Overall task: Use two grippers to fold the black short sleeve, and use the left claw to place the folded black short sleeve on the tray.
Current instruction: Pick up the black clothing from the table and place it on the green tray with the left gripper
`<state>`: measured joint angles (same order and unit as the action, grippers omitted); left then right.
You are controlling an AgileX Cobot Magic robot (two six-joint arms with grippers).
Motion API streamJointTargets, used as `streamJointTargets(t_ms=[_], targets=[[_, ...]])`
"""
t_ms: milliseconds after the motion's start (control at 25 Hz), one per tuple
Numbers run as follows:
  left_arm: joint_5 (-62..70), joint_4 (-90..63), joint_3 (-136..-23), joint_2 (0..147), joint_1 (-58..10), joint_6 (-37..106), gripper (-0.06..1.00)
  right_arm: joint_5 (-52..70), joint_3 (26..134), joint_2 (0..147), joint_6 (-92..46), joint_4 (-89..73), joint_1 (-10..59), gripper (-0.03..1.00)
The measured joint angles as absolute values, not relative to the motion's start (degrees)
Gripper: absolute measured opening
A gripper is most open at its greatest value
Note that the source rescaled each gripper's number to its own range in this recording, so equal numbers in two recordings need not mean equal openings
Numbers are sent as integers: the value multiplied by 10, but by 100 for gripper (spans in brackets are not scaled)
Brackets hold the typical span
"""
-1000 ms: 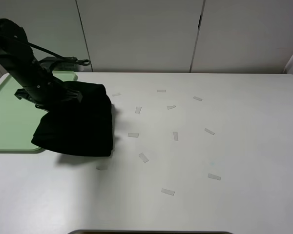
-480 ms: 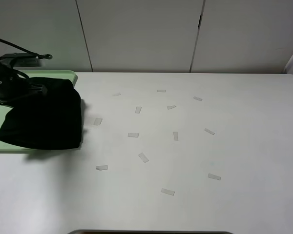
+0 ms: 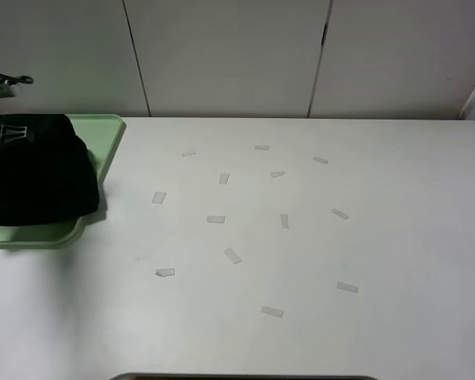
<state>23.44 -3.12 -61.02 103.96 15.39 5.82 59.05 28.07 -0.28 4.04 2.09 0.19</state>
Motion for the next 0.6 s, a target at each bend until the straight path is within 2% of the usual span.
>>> streamJointTargets(t_ms=[240,600], targets=[[219,-29,-610,1048,178,58,19,590,281,-3,40,21,2,100],[215,-29,-610,1057,178,58,22,590,281,-3,40,21,2,100]])
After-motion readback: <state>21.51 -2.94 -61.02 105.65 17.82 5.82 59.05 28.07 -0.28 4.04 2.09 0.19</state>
